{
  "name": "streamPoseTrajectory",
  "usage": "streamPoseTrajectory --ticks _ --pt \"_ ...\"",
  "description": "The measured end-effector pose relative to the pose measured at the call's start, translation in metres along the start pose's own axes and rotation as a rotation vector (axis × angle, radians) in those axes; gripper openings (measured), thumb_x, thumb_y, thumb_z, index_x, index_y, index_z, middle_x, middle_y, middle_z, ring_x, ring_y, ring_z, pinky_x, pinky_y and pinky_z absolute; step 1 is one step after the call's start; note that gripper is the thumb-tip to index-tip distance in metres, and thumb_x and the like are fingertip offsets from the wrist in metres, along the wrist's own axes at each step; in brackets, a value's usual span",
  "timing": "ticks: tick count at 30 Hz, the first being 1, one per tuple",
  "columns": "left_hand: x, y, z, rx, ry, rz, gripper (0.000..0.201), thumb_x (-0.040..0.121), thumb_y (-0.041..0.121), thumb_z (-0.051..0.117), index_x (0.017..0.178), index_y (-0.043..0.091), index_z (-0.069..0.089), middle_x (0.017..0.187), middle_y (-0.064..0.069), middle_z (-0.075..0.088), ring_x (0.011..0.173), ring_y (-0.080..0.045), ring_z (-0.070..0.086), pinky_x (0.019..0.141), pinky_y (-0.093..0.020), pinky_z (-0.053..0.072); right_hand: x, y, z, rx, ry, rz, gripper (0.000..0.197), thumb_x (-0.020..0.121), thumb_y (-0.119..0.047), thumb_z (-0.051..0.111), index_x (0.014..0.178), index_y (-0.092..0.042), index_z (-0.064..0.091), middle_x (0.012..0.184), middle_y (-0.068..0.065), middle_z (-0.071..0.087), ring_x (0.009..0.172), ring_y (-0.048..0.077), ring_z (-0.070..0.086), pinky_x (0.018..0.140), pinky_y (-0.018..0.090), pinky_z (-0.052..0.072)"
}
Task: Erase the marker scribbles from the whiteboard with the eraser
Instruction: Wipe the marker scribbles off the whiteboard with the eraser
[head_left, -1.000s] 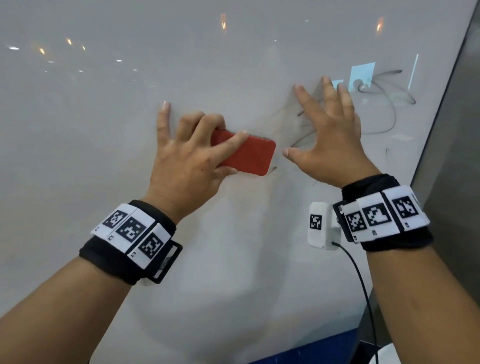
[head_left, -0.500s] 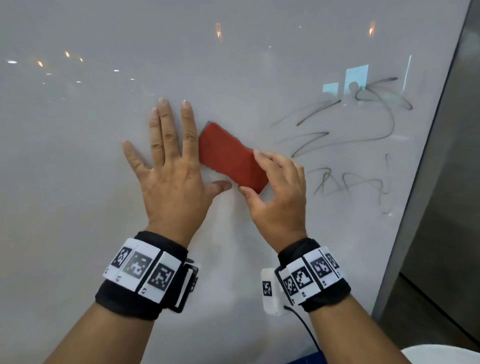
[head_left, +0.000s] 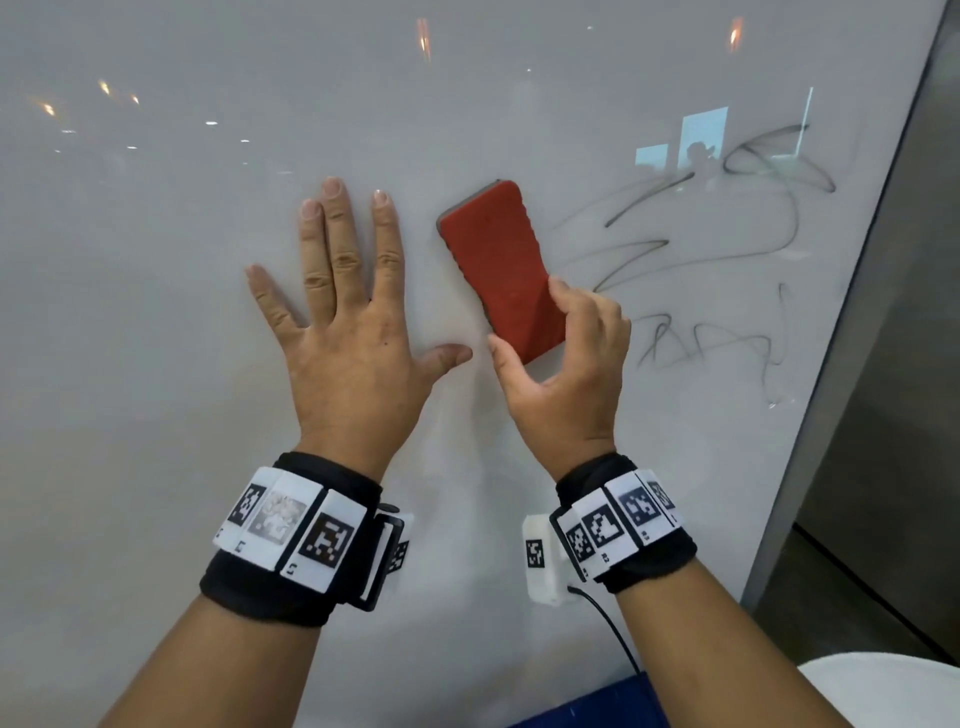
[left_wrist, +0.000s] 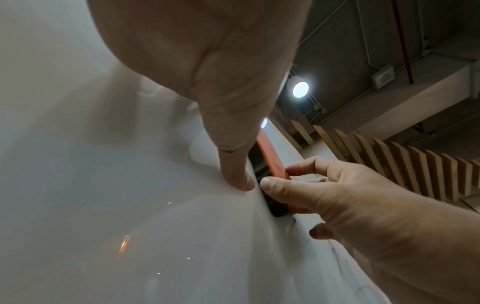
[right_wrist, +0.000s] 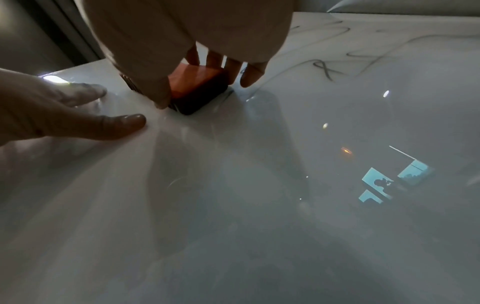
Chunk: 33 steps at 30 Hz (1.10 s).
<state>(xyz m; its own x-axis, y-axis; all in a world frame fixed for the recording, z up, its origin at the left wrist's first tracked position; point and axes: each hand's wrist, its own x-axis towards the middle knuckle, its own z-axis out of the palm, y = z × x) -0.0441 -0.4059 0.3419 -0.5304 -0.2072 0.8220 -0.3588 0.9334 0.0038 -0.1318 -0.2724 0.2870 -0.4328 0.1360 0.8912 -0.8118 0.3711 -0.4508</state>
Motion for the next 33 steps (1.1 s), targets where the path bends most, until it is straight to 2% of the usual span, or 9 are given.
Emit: streamPoseTrajectory --ticks 6,13,16,18,22,26,28,30,33 --pt "-0.002 0.000 -0.002 0.008 -0.003 0.021 0.125 0.071 0.076 0.064 0.158 0.018 -0.006 0.165 -0.015 -0.007 0.152 -0.031 -0.006 0.113 -0.069 -0.001 -0.007 -0.009 0.001 -0.010 0.002 0.062 0.064 0.077 -0.030 0.080 0.130 -0.005 0.056 0.117 0.012 0.055 0.106 0.025 0.048 0.098 0.030 0.040" --pt "-0.003 0.001 -0.002 -0.008 0.018 0.023 0.122 0.073 0.073 0.065 0.159 0.019 -0.003 0.165 -0.013 -0.006 0.152 -0.029 -0.005 0.114 -0.067 0.000 -0.013 -0.008 -0.004 -0.045 -0.014 0.109 0.064 0.076 -0.037 0.080 0.127 -0.007 0.058 0.116 0.009 0.058 0.107 0.025 0.051 0.096 0.035 0.045" --pt "-0.004 0.002 -0.001 -0.019 0.017 0.019 0.121 0.074 0.071 0.065 0.159 0.020 -0.004 0.165 -0.013 -0.006 0.152 -0.030 -0.005 0.115 -0.068 0.002 -0.008 -0.010 -0.002 -0.023 0.068 0.201 0.062 0.076 -0.033 0.081 0.126 -0.006 0.057 0.116 0.010 0.058 0.107 0.027 0.051 0.095 0.029 0.041" --pt "-0.004 0.003 -0.001 -0.029 0.020 0.013 0.120 0.075 0.071 0.065 0.158 0.020 -0.004 0.165 -0.013 -0.006 0.152 -0.030 -0.005 0.115 -0.069 0.002 -0.016 -0.014 0.000 -0.032 0.040 0.174 0.061 0.076 -0.031 0.081 0.126 -0.006 0.057 0.115 0.010 0.057 0.105 0.026 0.049 0.093 0.026 0.039" --pt "-0.004 0.005 0.001 -0.028 0.016 -0.006 0.120 0.075 0.072 0.065 0.158 0.020 -0.005 0.165 -0.013 -0.006 0.152 -0.031 -0.005 0.114 -0.068 0.001 -0.024 -0.006 -0.008 -0.073 -0.094 0.033 0.060 0.075 -0.033 0.080 0.126 -0.009 0.059 0.114 0.009 0.057 0.101 0.025 0.049 0.091 0.033 0.045" --pt "-0.006 0.010 -0.001 -0.045 -0.008 -0.033 0.120 0.076 0.065 0.069 0.158 0.021 -0.006 0.165 -0.013 -0.009 0.152 -0.032 -0.008 0.114 -0.068 -0.001 -0.009 0.004 -0.009 -0.015 0.031 0.175 0.060 0.076 -0.031 0.081 0.125 -0.006 0.058 0.113 0.009 0.060 0.105 0.027 0.051 0.095 0.034 0.043" --pt "-0.007 0.014 -0.002 -0.049 -0.009 -0.049 0.119 0.077 0.061 0.070 0.158 0.020 -0.006 0.165 -0.015 -0.009 0.152 -0.034 -0.008 0.114 -0.069 0.000 -0.016 0.001 -0.007 -0.030 0.033 0.169 0.060 0.075 -0.030 0.081 0.124 -0.005 0.058 0.111 0.010 0.059 0.104 0.027 0.050 0.094 0.030 0.042" --pt "-0.007 0.019 -0.001 -0.057 -0.018 -0.061 0.116 0.080 0.053 0.072 0.158 0.019 -0.007 0.164 -0.017 -0.010 0.151 -0.036 -0.009 0.113 -0.071 0.001 -0.030 0.001 -0.008 -0.055 -0.028 0.102 0.059 0.074 -0.028 0.082 0.124 -0.006 0.059 0.110 0.011 0.057 0.101 0.024 0.049 0.091 0.031 0.044" --pt "-0.006 0.025 0.001 -0.062 -0.026 -0.082 0.113 0.082 0.037 0.074 0.157 0.019 -0.009 0.163 -0.018 -0.012 0.150 -0.037 -0.011 0.113 -0.072 0.002 -0.029 0.011 -0.016 -0.064 -0.072 0.013 0.056 0.069 -0.023 0.080 0.120 -0.008 0.062 0.110 0.010 0.055 0.101 0.022 0.048 0.090 0.040 0.049"
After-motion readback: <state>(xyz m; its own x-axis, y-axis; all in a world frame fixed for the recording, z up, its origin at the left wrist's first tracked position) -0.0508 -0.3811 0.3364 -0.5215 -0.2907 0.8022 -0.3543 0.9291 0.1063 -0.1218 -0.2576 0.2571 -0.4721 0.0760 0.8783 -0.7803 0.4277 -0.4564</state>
